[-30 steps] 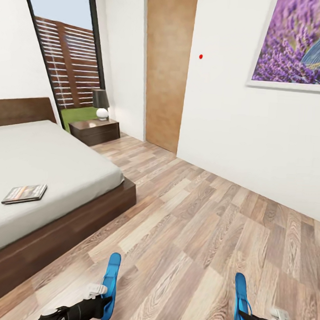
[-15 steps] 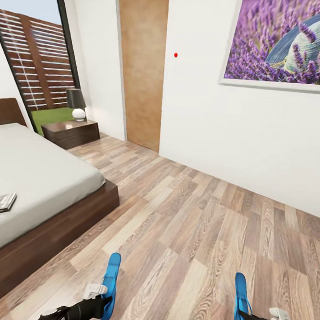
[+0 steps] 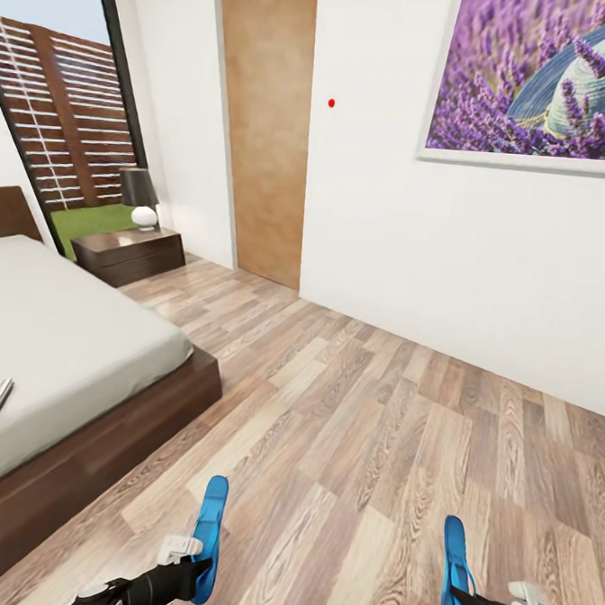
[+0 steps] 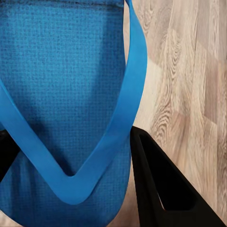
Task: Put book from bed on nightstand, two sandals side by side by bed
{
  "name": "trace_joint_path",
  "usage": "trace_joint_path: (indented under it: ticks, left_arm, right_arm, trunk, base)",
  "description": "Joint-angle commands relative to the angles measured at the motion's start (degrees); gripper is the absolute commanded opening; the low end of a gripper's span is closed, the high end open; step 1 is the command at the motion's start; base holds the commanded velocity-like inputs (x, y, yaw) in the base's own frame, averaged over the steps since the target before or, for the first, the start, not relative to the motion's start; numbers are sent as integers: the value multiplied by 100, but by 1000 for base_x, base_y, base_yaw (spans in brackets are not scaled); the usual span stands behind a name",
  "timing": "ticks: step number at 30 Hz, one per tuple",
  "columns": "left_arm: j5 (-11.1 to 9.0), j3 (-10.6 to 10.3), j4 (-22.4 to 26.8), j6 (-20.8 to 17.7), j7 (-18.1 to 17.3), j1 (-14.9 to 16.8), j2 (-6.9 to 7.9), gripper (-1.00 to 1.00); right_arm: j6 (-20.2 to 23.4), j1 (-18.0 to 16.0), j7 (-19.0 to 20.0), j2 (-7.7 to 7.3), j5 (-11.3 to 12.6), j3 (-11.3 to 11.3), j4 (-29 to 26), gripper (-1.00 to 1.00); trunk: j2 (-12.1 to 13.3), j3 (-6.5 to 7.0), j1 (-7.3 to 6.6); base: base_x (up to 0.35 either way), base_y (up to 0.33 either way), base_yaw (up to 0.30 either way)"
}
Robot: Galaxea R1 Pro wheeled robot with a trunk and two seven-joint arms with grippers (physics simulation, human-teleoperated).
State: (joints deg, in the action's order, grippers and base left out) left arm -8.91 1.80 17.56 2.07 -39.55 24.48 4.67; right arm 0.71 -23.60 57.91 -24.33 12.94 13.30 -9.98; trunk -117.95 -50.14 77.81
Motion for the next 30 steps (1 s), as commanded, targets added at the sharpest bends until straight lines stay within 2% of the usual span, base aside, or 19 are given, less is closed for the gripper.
trace_joint_path:
  ticks: [1, 23, 30]
  left_arm:
    - [12, 20, -7, 22, -27, 4, -1, -100]
    - [12, 22, -7, 22, -12, 4, -1, -100]
    - [12, 22, -7, 22, -13, 4, -1, -100]
  right_arm:
    - [8, -4, 18, -2, 33, -9, 5, -100]
    - [8, -2, 18, -1, 33, -11, 5, -100]
    - [8, -3, 18, -1, 33, -12, 5, -100]
  trunk:
    - [-2, -5, 2]
    - [-2, -5, 2]
    - [-2, -5, 2]
  base:
    - [314, 0, 0]
    - [317, 0, -1]
    - [318, 0, -163]
